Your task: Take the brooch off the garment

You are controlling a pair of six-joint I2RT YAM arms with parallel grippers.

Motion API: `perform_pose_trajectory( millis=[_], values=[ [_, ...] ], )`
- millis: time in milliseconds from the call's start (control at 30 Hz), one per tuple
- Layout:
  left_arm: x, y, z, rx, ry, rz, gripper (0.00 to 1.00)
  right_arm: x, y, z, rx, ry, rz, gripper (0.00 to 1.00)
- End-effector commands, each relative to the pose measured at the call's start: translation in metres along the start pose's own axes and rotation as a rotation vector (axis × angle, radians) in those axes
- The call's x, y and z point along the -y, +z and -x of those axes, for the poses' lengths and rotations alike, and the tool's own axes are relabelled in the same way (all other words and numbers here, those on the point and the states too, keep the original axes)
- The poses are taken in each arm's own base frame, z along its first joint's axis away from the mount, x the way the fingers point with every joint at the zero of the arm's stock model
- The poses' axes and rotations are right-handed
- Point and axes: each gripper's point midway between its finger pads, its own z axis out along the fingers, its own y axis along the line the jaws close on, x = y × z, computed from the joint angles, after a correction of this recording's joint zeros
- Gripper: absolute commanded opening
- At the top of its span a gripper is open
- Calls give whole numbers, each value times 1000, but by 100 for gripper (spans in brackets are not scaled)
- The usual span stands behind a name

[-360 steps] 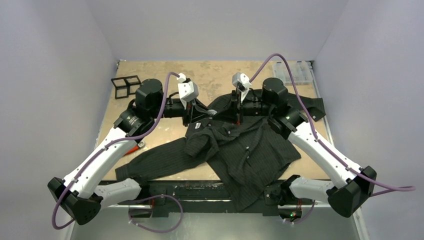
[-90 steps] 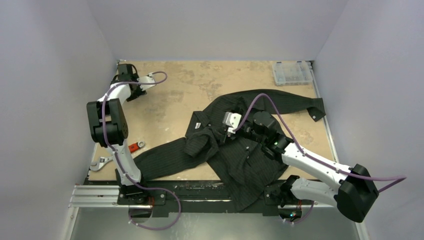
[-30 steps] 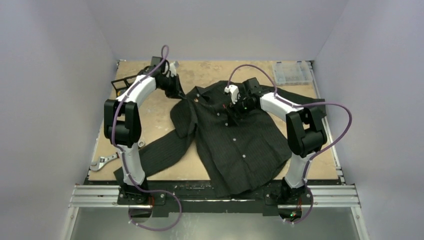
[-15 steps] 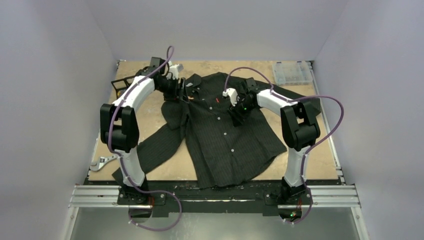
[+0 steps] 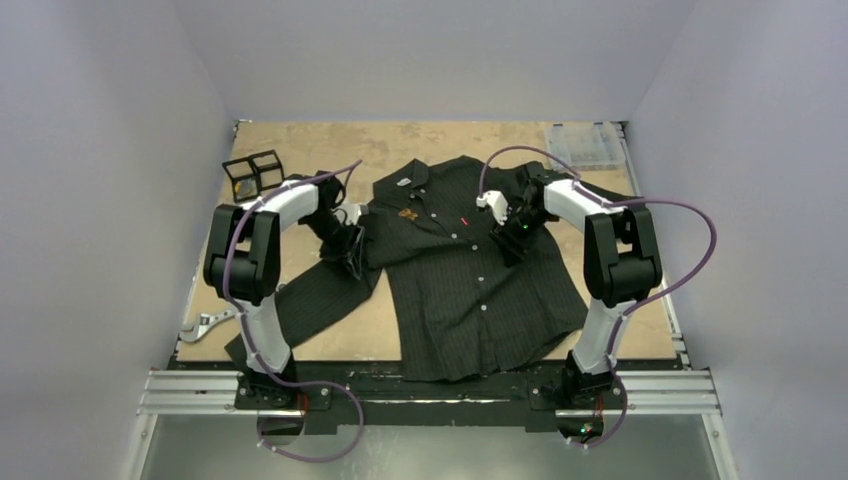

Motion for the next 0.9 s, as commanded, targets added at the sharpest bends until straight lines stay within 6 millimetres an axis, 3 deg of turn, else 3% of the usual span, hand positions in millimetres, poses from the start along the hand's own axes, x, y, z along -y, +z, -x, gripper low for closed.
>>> perform_pose_trajectory(
  millis=[0, 100, 200, 233, 300, 400, 567, 667, 867],
  values=[
    [16, -42, -22, 53, 153, -53, 40, -32, -23, -23, -87, -32, 129, 56],
    [43, -87, 6, 325, 468, -103, 53, -37, -47, 29, 70, -27, 200, 56],
    [75, -140, 59, 576, 723, -84, 64, -42, -68, 79, 229, -10, 287, 58],
    [86, -153, 77, 632, 765, -78, 65, -41, -73, 94, 276, 2, 298, 58],
    [104, -160, 110, 676, 834, -51, 64, -37, -81, 117, 356, 17, 306, 59],
    [120, -145, 151, 676, 893, -23, 58, -21, -87, 146, 462, 51, 251, 59],
    [126, -109, 188, 659, 868, -46, 52, -1, -97, 178, 613, 90, 157, 59],
    [127, -89, 199, 638, 891, -44, 52, 4, -98, 184, 653, 88, 133, 59],
    [115, -52, 203, 513, 902, 50, 51, 4, -89, 177, 610, 103, 152, 59]
  ],
)
